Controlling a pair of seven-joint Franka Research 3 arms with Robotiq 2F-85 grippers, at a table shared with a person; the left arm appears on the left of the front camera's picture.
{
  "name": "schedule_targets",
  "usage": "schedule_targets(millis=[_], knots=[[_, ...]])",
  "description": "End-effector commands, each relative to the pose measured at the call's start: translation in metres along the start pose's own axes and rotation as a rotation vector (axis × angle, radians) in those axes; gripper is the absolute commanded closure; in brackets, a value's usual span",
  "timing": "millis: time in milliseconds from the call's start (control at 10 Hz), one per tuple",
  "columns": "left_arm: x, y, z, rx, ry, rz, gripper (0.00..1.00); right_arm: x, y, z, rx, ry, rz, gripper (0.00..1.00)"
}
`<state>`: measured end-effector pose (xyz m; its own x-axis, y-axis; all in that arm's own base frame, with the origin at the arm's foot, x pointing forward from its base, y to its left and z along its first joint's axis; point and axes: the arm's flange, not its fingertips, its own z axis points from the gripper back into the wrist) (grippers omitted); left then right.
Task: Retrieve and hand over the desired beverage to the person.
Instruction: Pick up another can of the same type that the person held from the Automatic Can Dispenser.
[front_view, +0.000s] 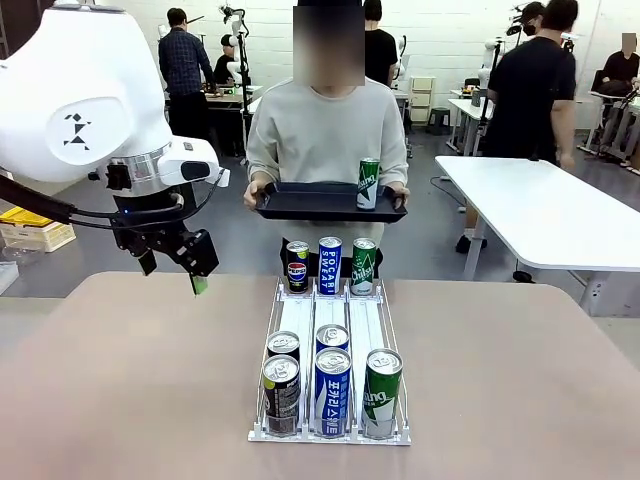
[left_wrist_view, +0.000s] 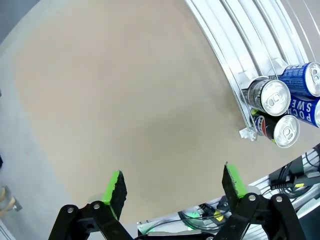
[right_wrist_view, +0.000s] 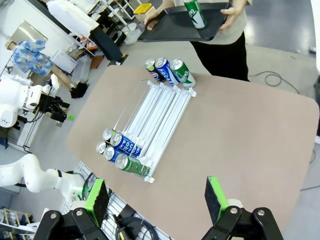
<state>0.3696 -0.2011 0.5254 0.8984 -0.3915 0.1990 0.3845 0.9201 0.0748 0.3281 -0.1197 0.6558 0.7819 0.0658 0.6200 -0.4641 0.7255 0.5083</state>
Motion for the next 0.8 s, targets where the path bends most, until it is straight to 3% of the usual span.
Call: schedule_targets(millis=[0,200,300,700], knots=[[-0.002,0.000,0.000,0.021,-0.007,-0.007,0.00,0.001,-0.001,0.000,0.007,0.004,-0.004,0.00],[0.000,0.000,0.000,0.004,0.000,-0.002,0.00,0.001,-0.001,0.000,0.007,0.004,-0.004,0.00],[0.010,-0.020,0.000,-0.008,0.006,0.023,0.00,0.001,-0.001,0.000,0.007,0.004,-0.004,0.00],[0.043,-0.059,-0.022,-0.076,0.108,0.215,0.00,0.001,-0.001,0.000,0.007,0.004,-0.004,0.00]])
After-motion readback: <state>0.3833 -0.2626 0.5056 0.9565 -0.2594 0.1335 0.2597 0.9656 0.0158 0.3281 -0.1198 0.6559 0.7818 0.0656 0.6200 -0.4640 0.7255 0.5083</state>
